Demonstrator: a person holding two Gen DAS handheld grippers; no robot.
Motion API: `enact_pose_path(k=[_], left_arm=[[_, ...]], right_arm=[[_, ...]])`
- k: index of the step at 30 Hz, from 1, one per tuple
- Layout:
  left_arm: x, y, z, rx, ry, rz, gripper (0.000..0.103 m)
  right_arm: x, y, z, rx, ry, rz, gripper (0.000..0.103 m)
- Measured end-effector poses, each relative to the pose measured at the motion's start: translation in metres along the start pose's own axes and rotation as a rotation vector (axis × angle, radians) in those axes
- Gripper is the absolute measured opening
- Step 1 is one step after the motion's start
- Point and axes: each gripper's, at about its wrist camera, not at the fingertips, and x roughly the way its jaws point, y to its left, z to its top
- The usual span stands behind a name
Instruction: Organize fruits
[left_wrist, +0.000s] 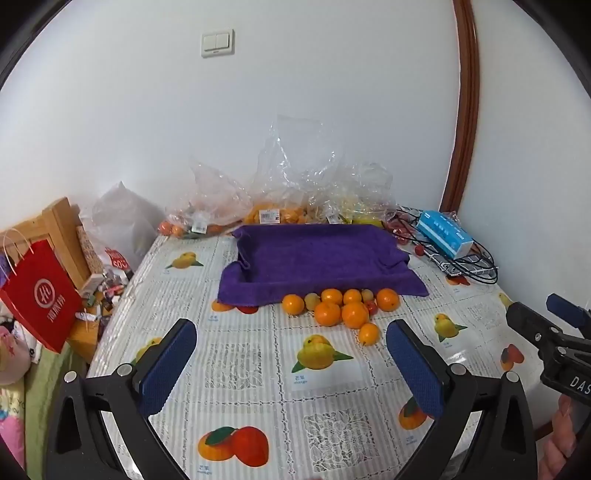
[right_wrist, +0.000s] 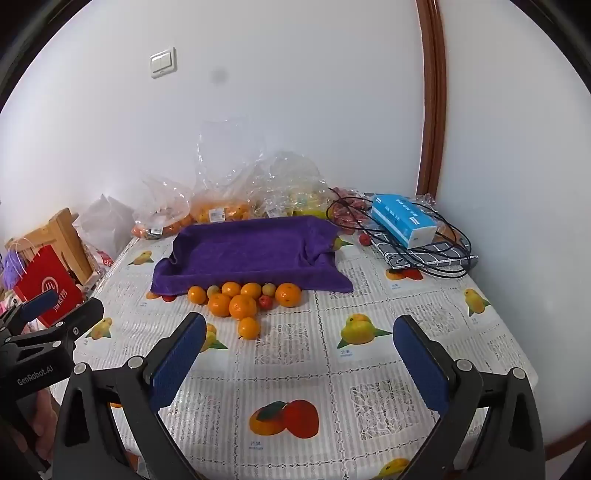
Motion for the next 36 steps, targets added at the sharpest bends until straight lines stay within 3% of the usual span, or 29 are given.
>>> enact_pose_path(k=[5, 22, 36], left_arm=[[0.001, 0.006, 0.012, -0.004, 0.019, -0.001, 0.103], [-0.008, 0.003, 0.006, 0.007, -0.028, 0.015, 0.103], [-0.010, 0.005, 0.007, 0.001, -0.021, 0.019, 0.103]], right_arm=[[-0.001, 0.000, -0.001, 0.008, -0.007, 0.005, 0.100], [-0.009, -0.001, 0.002, 0.013, 0.000, -0.001, 0.100], [-0.006, 0.001, 0.001, 0.016, 0.009, 0.008, 0.100]])
